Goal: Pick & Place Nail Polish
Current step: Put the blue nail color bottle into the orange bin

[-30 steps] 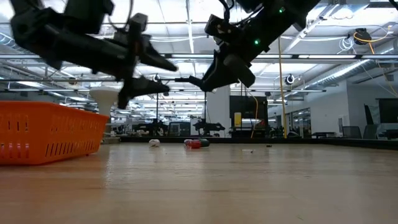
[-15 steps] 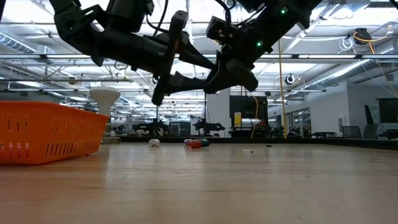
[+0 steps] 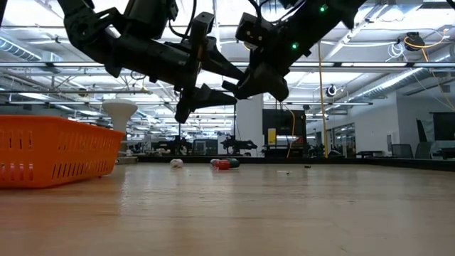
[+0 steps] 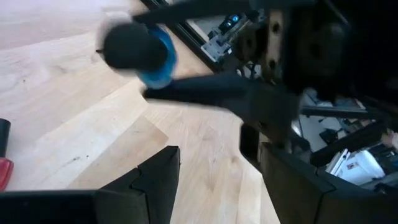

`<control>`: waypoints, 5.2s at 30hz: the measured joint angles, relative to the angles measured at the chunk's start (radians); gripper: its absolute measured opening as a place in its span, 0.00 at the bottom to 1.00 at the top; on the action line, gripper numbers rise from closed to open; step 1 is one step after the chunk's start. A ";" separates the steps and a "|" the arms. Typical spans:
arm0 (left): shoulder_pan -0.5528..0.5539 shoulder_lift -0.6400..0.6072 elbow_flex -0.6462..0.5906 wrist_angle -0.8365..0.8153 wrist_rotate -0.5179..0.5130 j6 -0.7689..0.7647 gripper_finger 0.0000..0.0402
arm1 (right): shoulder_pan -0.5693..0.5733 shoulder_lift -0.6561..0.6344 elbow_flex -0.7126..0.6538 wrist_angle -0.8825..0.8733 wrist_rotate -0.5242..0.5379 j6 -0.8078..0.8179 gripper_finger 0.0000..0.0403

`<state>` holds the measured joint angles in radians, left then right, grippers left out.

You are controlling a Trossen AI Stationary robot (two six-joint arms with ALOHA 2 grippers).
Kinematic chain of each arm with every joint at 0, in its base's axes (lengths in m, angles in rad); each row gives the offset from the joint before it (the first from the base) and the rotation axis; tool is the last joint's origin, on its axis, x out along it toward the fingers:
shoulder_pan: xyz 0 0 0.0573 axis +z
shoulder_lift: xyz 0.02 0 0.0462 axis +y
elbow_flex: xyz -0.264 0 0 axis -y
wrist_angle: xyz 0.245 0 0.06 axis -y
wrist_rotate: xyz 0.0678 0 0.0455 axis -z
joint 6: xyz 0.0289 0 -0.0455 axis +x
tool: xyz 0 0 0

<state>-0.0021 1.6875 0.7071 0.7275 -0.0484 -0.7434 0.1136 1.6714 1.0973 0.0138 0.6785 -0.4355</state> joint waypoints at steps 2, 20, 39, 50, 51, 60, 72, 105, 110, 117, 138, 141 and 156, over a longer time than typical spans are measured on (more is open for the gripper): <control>-0.003 0.000 0.000 0.001 0.003 -0.008 0.54 | 0.001 0.000 0.000 0.012 -0.003 -0.003 0.28; -0.007 0.000 0.000 -0.024 -0.051 0.008 0.54 | 0.090 -0.001 0.000 0.013 -0.009 0.057 0.28; -0.009 0.000 -0.003 -0.018 0.114 0.104 0.54 | 0.117 -0.002 -0.001 -0.015 -0.159 0.172 0.28; 0.029 -0.001 0.000 0.046 0.333 0.107 0.54 | 0.149 -0.006 -0.002 -0.018 -0.230 0.158 0.28; 0.037 -0.004 0.003 0.053 0.331 0.081 0.54 | 0.153 -0.007 -0.004 -0.022 -0.232 0.159 0.28; 0.021 -0.004 0.003 0.047 0.272 0.033 0.54 | 0.149 -0.010 -0.004 0.014 -0.151 0.108 0.28; 0.007 -0.003 0.001 0.046 0.177 0.020 0.54 | 0.141 -0.012 -0.003 0.090 -0.131 0.039 0.28; 0.128 -0.084 -0.003 -0.113 0.188 0.214 0.13 | 0.180 -0.177 0.001 -0.428 0.059 0.615 0.72; 0.095 -0.085 -0.002 -0.015 0.391 0.425 0.13 | 0.183 -0.259 -0.018 -0.546 0.085 0.712 0.74; 0.039 -0.110 -0.001 -0.010 0.394 0.586 0.13 | 0.176 -0.402 -0.193 -0.492 0.232 0.715 0.74; -0.122 -0.461 -0.071 -0.445 0.266 0.681 0.13 | 0.167 -0.873 -0.666 -0.133 0.129 0.790 0.74; -0.163 -0.551 -0.156 -0.414 0.275 0.663 0.13 | 0.167 -0.895 -0.675 -0.129 0.131 0.787 0.74; -0.441 -0.731 -0.692 0.128 0.087 0.385 0.13 | 0.167 -0.898 -0.679 -0.078 0.130 0.737 0.74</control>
<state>-0.4428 0.9561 0.0147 0.8558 0.0386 -0.3589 0.2810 0.7731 0.4179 -0.0642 0.8090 0.3016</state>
